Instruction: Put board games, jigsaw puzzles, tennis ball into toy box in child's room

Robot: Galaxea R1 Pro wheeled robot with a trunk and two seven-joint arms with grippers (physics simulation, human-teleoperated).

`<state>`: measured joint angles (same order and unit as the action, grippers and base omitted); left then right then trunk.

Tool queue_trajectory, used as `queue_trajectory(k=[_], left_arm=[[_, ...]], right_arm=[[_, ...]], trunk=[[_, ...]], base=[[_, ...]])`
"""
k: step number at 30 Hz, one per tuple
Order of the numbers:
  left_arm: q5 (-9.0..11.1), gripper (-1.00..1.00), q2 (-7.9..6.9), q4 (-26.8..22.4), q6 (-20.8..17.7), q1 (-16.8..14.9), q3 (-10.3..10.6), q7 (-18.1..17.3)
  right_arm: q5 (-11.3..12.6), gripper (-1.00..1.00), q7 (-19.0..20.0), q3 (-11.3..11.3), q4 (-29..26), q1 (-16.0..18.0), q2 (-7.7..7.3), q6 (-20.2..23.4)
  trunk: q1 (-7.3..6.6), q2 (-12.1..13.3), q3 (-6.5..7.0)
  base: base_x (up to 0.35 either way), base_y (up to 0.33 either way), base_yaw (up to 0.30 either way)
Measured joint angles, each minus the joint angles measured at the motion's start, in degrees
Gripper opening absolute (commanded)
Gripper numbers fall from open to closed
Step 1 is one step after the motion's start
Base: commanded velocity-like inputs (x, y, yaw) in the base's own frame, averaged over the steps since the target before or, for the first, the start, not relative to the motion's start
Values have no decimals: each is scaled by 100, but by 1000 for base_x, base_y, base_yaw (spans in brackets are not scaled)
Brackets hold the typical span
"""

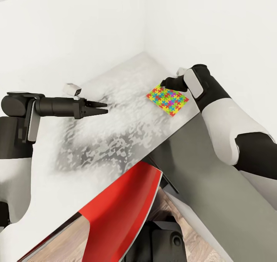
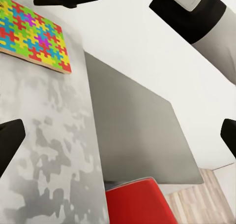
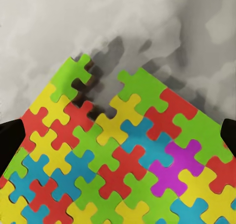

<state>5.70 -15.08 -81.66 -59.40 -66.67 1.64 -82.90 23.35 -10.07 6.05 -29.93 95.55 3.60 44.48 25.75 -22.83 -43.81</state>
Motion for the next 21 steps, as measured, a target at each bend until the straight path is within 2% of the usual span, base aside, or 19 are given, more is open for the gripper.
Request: queue_trajectory(k=[10, 21], left_arm=[[0, 100, 1, 0, 0, 0, -4, 0], [0, 100, -2, 0, 0, 0, -6, 0]], right_arm=[[-1, 100, 3, 0, 0, 103, -5, 10], [14, 100, -8, 0, 0, 453, 11, 105]], trunk=[[0, 0, -18], [0, 0, -19]], base=[[0, 0, 0], [0, 0, 0]])
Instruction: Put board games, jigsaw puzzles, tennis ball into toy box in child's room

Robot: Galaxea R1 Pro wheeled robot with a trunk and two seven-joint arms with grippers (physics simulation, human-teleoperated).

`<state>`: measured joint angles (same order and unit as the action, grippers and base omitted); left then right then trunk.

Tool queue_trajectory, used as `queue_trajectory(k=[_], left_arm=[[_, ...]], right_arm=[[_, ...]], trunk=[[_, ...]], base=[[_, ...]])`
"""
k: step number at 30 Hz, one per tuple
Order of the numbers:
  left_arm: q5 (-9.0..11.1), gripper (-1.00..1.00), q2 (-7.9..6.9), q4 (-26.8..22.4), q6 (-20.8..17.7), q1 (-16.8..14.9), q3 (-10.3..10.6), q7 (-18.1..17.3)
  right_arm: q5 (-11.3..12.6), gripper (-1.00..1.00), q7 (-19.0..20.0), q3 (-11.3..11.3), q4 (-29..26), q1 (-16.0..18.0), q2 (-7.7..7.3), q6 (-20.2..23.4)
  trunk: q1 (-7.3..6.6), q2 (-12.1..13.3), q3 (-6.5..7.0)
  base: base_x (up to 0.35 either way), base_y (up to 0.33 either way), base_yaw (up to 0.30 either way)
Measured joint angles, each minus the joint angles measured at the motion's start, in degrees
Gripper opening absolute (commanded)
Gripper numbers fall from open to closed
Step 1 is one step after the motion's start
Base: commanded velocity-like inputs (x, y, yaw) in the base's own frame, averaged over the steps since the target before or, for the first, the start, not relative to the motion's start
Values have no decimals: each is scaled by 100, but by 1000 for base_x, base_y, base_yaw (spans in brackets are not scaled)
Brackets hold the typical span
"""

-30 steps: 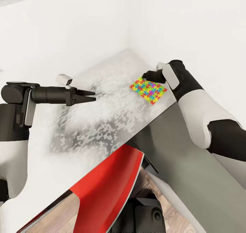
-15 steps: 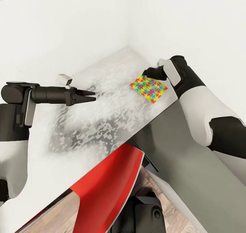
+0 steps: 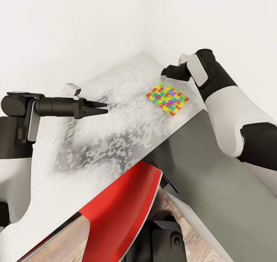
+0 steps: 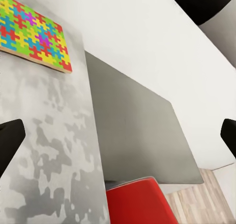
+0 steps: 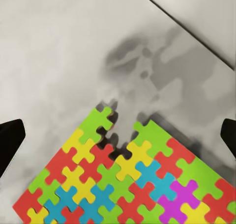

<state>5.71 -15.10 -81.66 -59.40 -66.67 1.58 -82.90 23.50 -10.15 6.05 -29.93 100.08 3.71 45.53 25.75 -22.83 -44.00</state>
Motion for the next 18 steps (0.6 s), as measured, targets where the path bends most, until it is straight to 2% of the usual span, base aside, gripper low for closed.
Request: queue_trajectory(k=[18], left_arm=[[0, 100, 1, 0, 0, 0, -1, 0]], right_arm=[[15, 100, -134, -8, 8, 85, -2, 162]], trunk=[[0, 0, 0]], base=[[0, 0, 0]])
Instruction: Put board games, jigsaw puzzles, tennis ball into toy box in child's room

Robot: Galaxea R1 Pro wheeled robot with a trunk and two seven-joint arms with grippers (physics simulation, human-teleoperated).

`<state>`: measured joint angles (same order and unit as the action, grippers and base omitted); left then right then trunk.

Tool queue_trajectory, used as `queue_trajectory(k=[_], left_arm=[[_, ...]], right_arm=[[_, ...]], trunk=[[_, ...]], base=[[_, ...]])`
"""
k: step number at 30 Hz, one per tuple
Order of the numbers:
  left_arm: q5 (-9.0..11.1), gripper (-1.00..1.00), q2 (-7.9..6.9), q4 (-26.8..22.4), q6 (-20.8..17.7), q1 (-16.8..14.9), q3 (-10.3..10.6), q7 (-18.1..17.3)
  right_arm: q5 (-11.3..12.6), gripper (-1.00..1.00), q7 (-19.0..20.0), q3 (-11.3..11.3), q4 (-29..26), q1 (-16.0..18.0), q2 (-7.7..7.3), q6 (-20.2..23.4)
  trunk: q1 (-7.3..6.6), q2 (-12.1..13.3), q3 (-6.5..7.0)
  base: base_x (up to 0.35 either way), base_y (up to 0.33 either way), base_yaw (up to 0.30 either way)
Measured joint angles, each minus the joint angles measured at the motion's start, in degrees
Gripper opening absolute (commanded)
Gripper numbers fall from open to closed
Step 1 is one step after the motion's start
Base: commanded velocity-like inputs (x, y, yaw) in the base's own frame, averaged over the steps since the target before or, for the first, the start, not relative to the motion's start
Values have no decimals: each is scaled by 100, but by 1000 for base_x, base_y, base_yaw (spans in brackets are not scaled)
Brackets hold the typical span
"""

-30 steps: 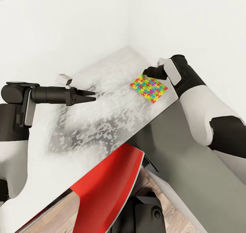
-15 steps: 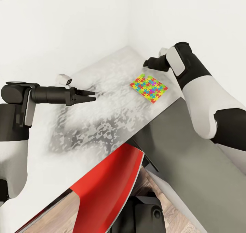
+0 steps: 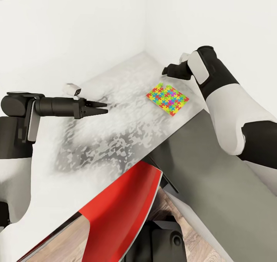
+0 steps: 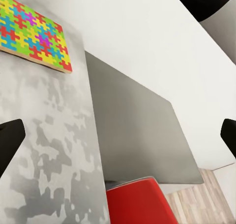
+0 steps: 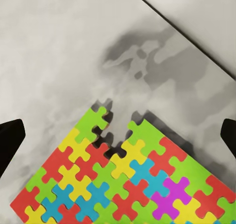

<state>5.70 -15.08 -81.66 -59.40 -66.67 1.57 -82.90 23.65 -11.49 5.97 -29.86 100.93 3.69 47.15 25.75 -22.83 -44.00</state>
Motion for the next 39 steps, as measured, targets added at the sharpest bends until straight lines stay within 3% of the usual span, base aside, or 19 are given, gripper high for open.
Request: queue_trajectory(k=[24, 29, 39], left_arm=[[0, 100, -6, 0, 0, 0, 7, 0], [-24, 100, 7, 18, 0, 18, -5, 3], [-19, 100, -39, 18, 0, 18, 4, 2]], right_arm=[[4, 100, -5, -16, 49, -15, -6, -48], [3, 100, -22, -74, 46, -126, 77, 112], [17, 100, 16, 18, 151, 99, 79, 162]], trunk=[[0, 0, 0], [0, 0, 0], [0, 0, 0]], base=[[0, 0, 0], [0, 0, 0], [0, 0, 0]])
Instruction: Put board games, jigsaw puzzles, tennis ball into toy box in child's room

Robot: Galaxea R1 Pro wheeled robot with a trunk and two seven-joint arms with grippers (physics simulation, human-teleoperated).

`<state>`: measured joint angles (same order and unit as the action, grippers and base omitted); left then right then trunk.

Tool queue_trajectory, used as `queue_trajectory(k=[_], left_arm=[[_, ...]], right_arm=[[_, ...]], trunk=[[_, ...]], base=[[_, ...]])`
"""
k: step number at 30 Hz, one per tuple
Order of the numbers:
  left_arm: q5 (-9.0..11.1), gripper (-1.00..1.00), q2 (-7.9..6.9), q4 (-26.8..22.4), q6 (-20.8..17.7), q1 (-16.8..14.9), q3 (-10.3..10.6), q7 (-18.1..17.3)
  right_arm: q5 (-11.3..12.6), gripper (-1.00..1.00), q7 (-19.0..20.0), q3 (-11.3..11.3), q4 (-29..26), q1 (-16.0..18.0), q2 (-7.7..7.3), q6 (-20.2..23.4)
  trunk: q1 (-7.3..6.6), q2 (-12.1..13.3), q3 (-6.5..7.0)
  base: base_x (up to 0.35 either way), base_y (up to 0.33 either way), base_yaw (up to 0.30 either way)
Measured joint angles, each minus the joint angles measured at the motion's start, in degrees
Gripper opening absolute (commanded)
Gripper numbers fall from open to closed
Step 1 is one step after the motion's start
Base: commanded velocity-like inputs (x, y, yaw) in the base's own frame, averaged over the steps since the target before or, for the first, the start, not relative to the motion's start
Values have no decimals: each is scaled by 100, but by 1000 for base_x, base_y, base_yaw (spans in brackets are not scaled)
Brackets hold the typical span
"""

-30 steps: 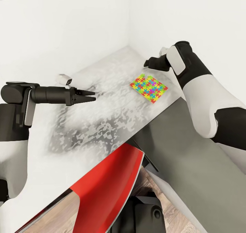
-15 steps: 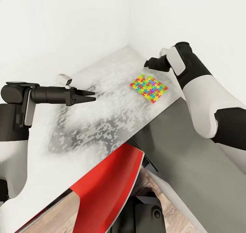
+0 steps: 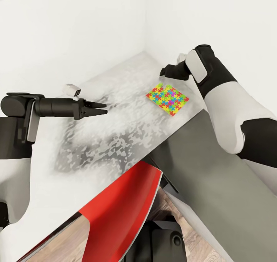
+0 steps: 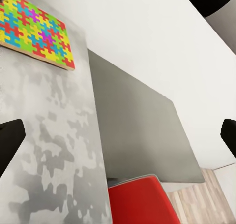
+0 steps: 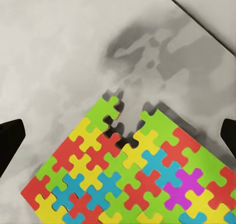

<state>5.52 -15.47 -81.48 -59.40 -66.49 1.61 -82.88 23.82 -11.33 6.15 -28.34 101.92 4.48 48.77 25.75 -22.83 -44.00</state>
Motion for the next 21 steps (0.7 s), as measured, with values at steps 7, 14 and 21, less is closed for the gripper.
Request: queue_trajectory(k=[7, 14, 21], left_arm=[[1, 100, -17, 0, 0, 0, -2, -1], [1, 100, -19, 0, 0, 0, -1, -1], [1, 100, -20, 0, 0, 0, 0, -2]], right_arm=[[1, 100, 4, -11, 5, 14, 0, 26], [1, 100, -2, -55, 7, 16, 3, 32], [1, 100, -3, -70, 6, 17, -1, 39]], trunk=[[0, 0, 0], [0, 0, 0], [0, 0, 0]], base=[[0, 0, 0], [0, 0, 0], [0, 0, 0]])
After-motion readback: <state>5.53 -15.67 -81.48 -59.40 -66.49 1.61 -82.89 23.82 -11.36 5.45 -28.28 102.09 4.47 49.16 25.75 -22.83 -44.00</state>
